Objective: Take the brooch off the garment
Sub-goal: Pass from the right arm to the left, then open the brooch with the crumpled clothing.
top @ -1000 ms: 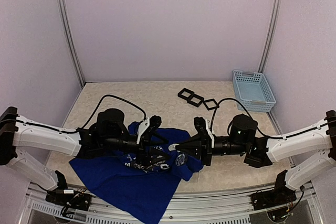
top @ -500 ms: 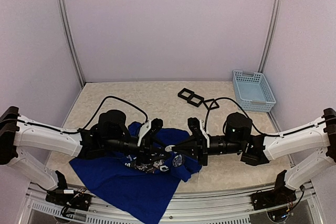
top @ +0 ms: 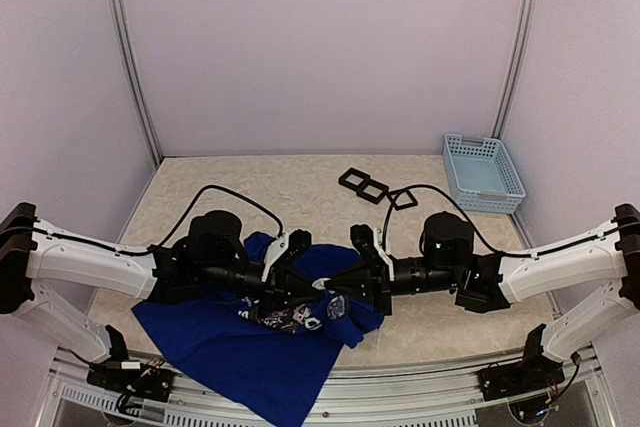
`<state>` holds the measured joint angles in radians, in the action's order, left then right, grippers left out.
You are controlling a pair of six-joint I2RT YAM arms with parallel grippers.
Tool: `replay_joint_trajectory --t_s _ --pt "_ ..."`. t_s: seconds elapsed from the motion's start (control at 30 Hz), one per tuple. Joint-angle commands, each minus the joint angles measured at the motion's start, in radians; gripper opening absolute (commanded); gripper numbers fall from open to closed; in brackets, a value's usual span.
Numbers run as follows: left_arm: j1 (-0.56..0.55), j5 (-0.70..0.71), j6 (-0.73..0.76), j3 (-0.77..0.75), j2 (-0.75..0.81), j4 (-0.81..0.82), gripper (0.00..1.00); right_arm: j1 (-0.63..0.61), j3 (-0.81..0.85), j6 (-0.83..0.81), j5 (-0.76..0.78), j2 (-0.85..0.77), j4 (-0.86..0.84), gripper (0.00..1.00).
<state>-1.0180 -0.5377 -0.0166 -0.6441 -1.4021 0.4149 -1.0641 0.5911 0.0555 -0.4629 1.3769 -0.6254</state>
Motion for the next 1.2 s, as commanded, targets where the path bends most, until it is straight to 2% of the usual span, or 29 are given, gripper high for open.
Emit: replay_joint_trajectory --t_s 0.0,0.2,0.57,0.63,0.73,0.9,1.17 --pt "-0.010 0.023 0.004 -0.014 -0.006 0.039 0.00 -0.019 0.020 -0.015 0.002 -0.003 0.037 0.06" --pt "-0.010 0.043 0.003 -0.010 0.002 0.039 0.00 -0.019 0.012 -0.016 0.011 -0.037 0.045 0.22" --pt "-0.009 0.054 -0.009 0.009 0.019 0.065 0.00 -0.022 0.029 -0.027 0.027 -0.019 0.075 0.37" --pt "-0.009 0.050 -0.009 0.008 0.020 0.065 0.00 -0.021 0.030 -0.028 0.027 -0.013 0.075 0.33" --pt "-0.010 0.049 -0.010 0.006 0.016 0.065 0.00 -0.021 0.032 -0.025 0.027 -0.009 0.072 0.23" --pt "-0.010 0.045 -0.011 0.006 0.012 0.065 0.00 -0.020 0.032 -0.021 0.030 -0.007 0.073 0.14" --pt "-0.010 0.053 -0.009 0.010 0.024 0.065 0.00 -0.021 0.043 -0.025 0.025 0.002 0.089 0.14"
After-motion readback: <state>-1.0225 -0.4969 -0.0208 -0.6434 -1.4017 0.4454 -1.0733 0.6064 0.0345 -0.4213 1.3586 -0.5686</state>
